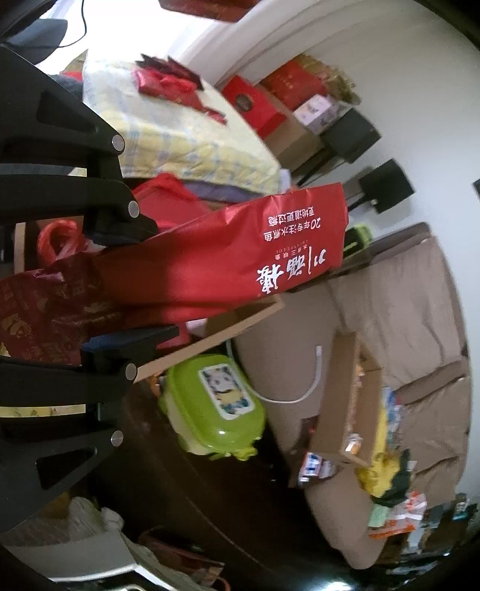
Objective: Organize objects
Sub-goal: 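Carry the long red bag with the right gripper down into the cardboard box, then release the long red bag into the box with the right gripper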
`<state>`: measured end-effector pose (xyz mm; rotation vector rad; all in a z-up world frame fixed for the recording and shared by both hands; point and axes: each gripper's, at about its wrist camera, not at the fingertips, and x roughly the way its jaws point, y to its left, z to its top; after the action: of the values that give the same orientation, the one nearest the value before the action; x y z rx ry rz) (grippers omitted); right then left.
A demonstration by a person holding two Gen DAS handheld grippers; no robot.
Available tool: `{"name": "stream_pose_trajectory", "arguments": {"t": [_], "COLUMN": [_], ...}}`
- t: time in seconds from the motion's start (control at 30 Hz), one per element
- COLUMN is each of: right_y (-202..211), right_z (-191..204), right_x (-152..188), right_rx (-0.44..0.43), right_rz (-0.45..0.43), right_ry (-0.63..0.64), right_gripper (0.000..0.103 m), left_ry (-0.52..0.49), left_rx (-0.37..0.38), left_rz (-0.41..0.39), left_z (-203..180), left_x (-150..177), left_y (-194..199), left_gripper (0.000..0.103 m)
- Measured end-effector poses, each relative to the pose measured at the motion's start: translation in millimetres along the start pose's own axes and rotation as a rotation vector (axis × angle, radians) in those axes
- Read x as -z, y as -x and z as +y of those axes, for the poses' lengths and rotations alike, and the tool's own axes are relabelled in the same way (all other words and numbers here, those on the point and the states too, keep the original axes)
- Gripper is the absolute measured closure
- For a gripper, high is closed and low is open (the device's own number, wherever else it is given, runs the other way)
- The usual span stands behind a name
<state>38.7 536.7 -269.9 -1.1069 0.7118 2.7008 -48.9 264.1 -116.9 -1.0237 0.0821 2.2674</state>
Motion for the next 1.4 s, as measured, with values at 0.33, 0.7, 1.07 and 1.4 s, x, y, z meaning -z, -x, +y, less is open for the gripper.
{"name": "stream_pose_trajectory", "arguments": {"t": [0.33,0.7,1.07,1.4], "right_y": [-52,-79,-72,-65], "right_z": [-16,-29,-43,-23], "right_x": [30,45,43,36], "right_rx": [0.001,0.001,-0.014,-0.128], "right_rz": [0.146,0.266,0.233,0.175], "right_ry": [-0.054,-0.107,-0.176,-0.124], "right_gripper": [0.066,0.067,0.067,0.061], "left_ry": [0.025,0.044,0.067,0.065], "left_rx": [-0.036,-0.009,-0.013,-0.005], "left_rz": [0.028,0.079,0.085,0.101], "left_z": [10,8,15,13], "left_x": [-2,0,-1,2], "left_y": [-18,-34,-33,-36], "left_gripper": [0.024,0.024,0.024,0.024]}}
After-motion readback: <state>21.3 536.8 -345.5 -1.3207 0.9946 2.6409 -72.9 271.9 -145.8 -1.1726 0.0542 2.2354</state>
